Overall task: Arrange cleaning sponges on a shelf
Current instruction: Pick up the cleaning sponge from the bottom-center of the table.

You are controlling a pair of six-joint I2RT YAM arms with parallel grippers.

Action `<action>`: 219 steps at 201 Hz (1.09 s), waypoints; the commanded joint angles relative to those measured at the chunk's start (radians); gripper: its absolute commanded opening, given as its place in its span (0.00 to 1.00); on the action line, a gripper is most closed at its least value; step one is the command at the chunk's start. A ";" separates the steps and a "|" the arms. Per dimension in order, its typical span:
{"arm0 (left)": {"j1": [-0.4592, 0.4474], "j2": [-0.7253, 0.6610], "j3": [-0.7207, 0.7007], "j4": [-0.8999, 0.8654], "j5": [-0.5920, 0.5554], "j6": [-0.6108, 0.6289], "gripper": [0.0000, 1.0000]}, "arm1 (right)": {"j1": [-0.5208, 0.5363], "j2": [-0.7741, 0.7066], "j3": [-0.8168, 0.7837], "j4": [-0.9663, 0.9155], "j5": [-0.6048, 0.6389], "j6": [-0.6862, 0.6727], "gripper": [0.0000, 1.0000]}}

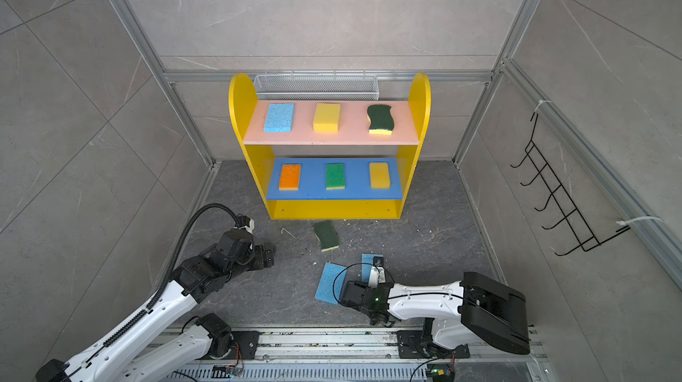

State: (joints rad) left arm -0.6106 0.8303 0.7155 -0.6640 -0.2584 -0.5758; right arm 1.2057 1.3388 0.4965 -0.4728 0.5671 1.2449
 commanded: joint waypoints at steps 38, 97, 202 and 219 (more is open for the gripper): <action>0.006 -0.012 0.000 0.026 -0.013 0.014 0.91 | -0.026 0.058 0.017 0.033 -0.015 -0.122 0.97; 0.007 0.014 -0.026 0.058 -0.010 0.010 0.91 | -0.084 0.040 -0.040 0.123 -0.054 -0.173 0.85; 0.097 0.092 -0.028 0.236 0.075 0.031 0.91 | -0.224 -0.152 -0.001 0.155 0.004 -0.392 0.73; 0.106 0.087 -0.031 0.280 0.085 0.032 0.91 | -0.300 -0.114 0.029 0.210 -0.023 -0.484 0.73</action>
State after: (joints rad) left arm -0.5224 0.9249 0.6781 -0.4946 -0.2150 -0.5644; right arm 0.9863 1.1988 0.4843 -0.3378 0.5579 0.9195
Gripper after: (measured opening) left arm 0.909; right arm 0.732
